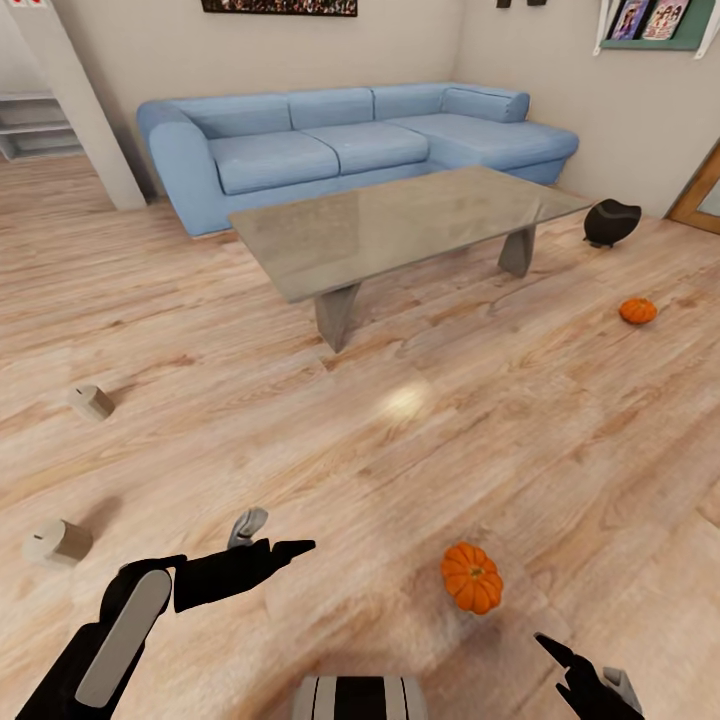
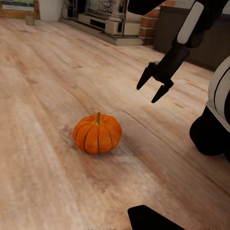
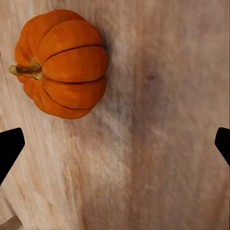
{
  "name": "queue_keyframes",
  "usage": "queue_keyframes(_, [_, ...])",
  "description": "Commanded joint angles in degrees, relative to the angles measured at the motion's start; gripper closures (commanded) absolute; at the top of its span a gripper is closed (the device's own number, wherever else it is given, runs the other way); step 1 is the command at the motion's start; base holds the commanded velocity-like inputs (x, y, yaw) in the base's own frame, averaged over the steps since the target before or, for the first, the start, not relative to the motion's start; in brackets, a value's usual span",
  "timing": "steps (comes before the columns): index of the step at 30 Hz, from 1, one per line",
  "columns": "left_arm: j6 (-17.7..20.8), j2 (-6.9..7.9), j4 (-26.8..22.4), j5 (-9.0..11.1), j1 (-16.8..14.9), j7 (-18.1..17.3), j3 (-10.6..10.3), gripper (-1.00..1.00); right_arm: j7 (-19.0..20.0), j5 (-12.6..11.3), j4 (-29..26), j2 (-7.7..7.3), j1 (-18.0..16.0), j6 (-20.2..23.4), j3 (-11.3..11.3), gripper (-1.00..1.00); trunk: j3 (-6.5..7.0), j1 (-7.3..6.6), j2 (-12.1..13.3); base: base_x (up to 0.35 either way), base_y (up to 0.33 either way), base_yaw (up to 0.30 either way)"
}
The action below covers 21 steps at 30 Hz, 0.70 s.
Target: Place each of the two pumpkins and all three candles from the living room inside a cabinet in the living room (use any cabinet), then make sure every cabinet is closed, and position the cauldron so it is next to a table in the living room.
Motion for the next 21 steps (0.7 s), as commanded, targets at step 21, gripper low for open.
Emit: queue_keyframes(21, [0.02,0.75,0.17,-0.28,-0.03,-0.43,0.02,-1.00,0.10,-0.24,0.00,-0.01,-0.02,0.46,-0.18,-1.00,-0.04,0.01,-0.01,0.160,0.070,0.000])
